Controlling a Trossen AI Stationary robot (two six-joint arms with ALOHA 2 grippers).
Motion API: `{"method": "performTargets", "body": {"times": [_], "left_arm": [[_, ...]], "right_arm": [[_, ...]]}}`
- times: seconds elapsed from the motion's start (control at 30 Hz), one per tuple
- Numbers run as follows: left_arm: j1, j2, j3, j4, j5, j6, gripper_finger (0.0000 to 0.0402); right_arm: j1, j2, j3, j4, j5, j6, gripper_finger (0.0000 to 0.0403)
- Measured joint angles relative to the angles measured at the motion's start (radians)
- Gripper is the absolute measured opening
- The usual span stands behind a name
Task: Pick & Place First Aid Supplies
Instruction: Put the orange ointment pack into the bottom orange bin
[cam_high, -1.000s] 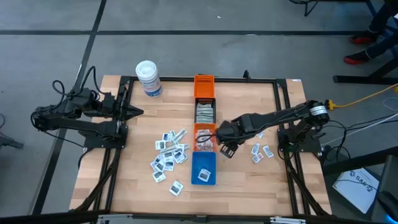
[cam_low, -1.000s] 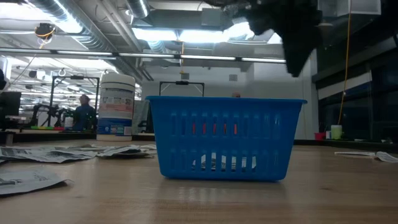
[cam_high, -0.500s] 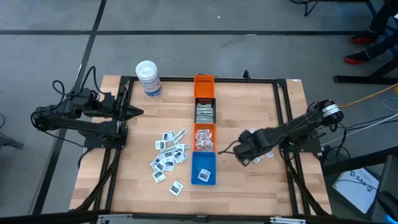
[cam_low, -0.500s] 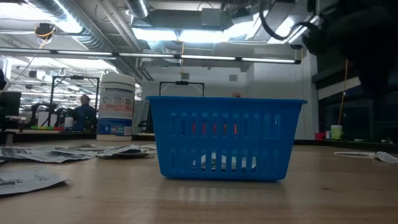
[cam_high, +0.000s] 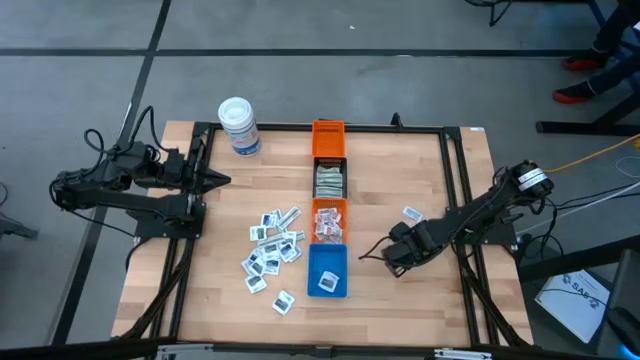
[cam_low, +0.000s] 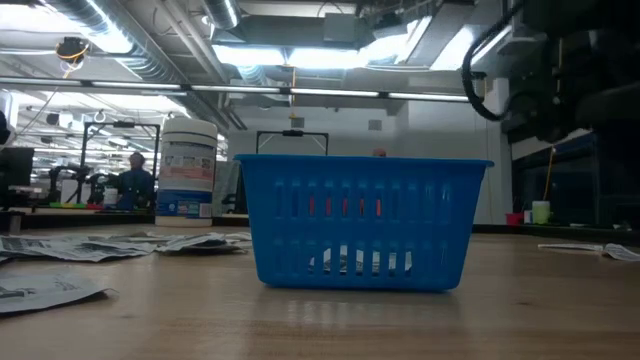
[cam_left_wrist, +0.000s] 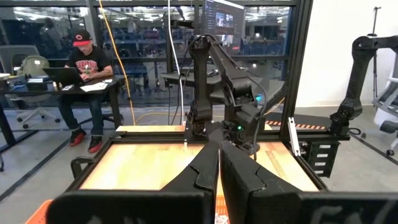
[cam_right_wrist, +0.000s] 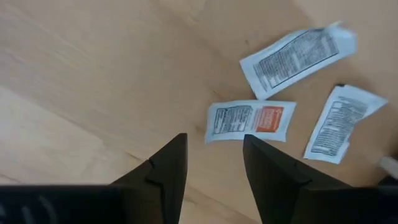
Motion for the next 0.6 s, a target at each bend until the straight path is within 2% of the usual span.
{"method": "performTargets", "body": {"times": [0.6], "left_arm": [[0.000,0.000,0.000,0.000,0.000,0.000,0.0008]], "right_arm": [[0.002,0.013,-0.140,0.190,0.009,0.018,0.0156]]}}
